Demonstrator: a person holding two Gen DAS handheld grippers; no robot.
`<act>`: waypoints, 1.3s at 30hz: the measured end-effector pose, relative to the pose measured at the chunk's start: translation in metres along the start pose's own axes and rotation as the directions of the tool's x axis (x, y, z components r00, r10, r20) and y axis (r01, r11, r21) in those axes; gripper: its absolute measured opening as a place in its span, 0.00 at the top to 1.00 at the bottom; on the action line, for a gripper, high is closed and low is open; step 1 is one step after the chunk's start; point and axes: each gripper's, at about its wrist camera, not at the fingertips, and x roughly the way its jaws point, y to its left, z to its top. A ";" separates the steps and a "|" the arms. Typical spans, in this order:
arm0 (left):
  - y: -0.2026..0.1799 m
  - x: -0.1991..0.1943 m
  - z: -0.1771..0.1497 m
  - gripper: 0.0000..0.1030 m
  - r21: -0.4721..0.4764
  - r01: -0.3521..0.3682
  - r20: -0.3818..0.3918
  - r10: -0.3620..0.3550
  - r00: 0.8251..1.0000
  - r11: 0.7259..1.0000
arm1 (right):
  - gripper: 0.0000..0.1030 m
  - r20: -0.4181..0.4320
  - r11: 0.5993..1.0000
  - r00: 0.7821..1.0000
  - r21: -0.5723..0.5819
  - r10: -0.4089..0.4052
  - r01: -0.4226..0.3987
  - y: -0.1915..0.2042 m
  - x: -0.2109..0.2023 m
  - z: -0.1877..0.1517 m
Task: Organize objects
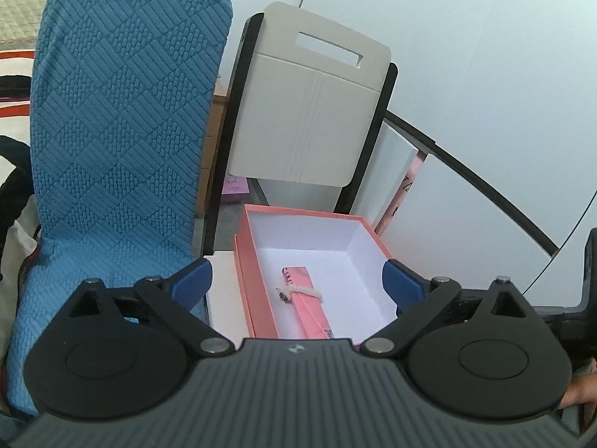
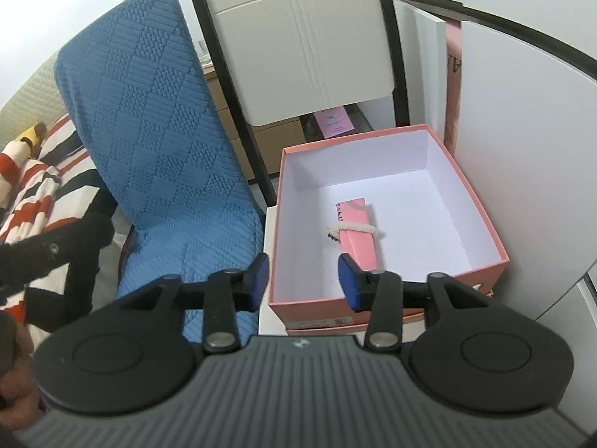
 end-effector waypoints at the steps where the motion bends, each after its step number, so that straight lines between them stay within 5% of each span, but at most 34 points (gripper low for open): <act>1: 0.000 -0.001 -0.002 0.03 0.003 -0.001 -0.004 0.001 1.000 1.000 | 0.56 -0.003 1.000 1.000 -0.001 0.002 -0.002 0.000 -0.001 -0.002; 3: 0.000 -0.002 -0.006 0.03 0.002 -0.004 -0.003 0.004 1.000 1.000 | 0.52 -0.009 1.000 1.000 -0.011 0.000 0.000 0.001 -0.002 -0.007; 7: -0.003 -0.003 -0.014 0.02 0.031 -0.002 -0.012 0.003 1.000 1.000 | 0.12 0.011 0.999 1.000 -0.031 -0.026 0.026 0.003 -0.004 -0.018; 39: 0.027 0.003 -0.053 0.00 0.011 -0.074 -0.019 0.075 0.997 0.997 | 0.14 0.004 0.999 0.999 0.018 -0.040 0.040 -0.006 0.016 -0.045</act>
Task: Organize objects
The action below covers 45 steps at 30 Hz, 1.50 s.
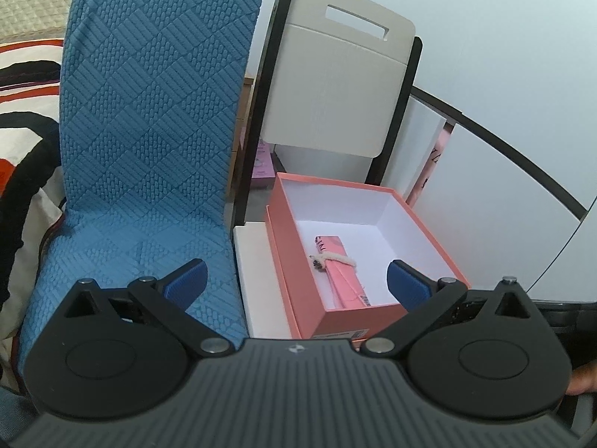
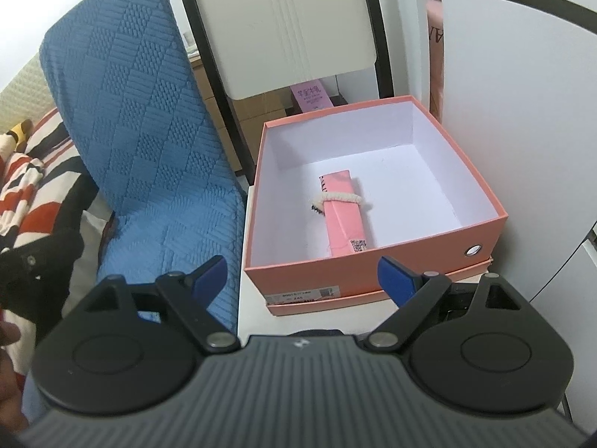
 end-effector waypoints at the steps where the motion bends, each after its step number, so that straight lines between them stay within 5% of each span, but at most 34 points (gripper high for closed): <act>1: 0.001 0.001 0.000 0.00 -0.001 -0.001 -0.001 0.001 1.000 1.000 | 0.14 -0.001 1.000 1.000 -0.001 0.002 -0.002 0.001 0.001 0.000; 45: -0.006 -0.006 -0.003 0.00 0.065 0.026 -0.018 -0.025 1.000 0.998 | 0.14 -0.008 1.000 1.000 -0.021 -0.009 0.009 0.011 -0.008 -0.005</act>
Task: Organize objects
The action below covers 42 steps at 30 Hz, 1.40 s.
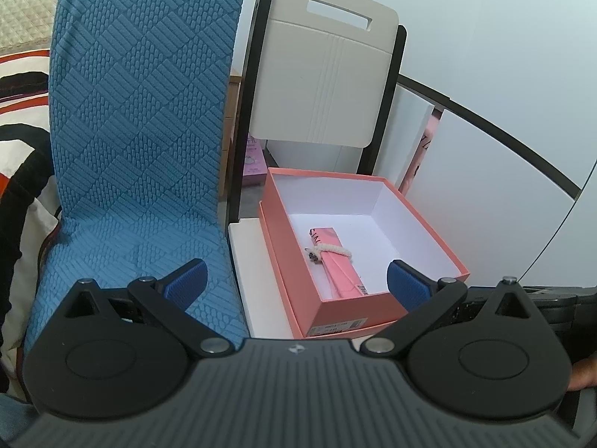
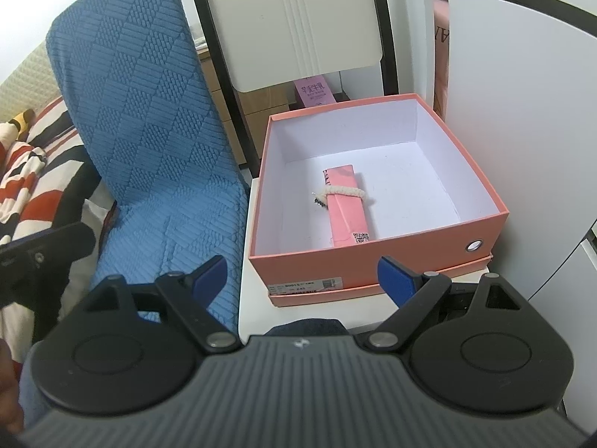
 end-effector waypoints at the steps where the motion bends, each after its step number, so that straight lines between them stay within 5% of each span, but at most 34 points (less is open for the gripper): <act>1: 0.000 0.000 -0.001 0.00 0.000 -0.002 -0.001 0.002 1.000 1.000 | 0.14 0.001 1.000 1.000 0.001 -0.002 0.002 0.000 0.000 0.000; 42: 0.006 0.005 0.000 0.00 0.019 -0.011 -0.026 0.011 1.000 1.000 | 0.14 0.008 0.999 1.000 -0.022 -0.026 0.026 0.003 0.000 -0.002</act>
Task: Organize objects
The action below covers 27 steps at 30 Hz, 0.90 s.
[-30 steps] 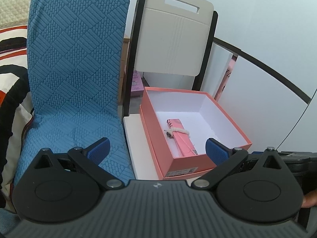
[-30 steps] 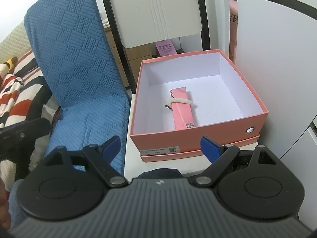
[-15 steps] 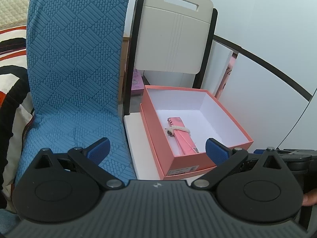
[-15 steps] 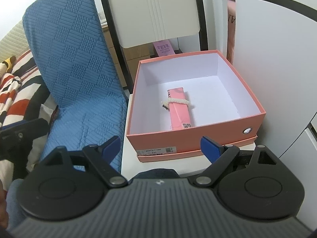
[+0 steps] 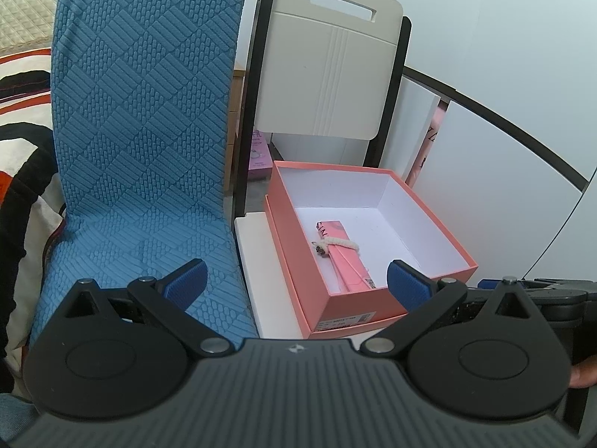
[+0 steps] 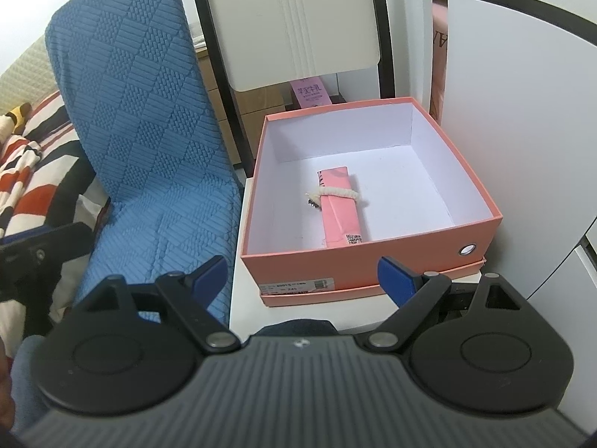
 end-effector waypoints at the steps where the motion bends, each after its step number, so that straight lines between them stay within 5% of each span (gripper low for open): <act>1: 0.000 0.000 0.000 0.00 0.000 0.000 -0.001 0.000 1.000 1.000 | 0.14 0.000 1.000 1.000 0.000 0.000 0.000 0.000 0.000 0.000; 27: 0.002 0.002 -0.003 0.00 0.016 0.002 -0.011 -0.002 1.000 1.000 | 0.14 0.049 0.992 0.997 -0.109 -0.065 0.070 0.013 -0.006 -0.002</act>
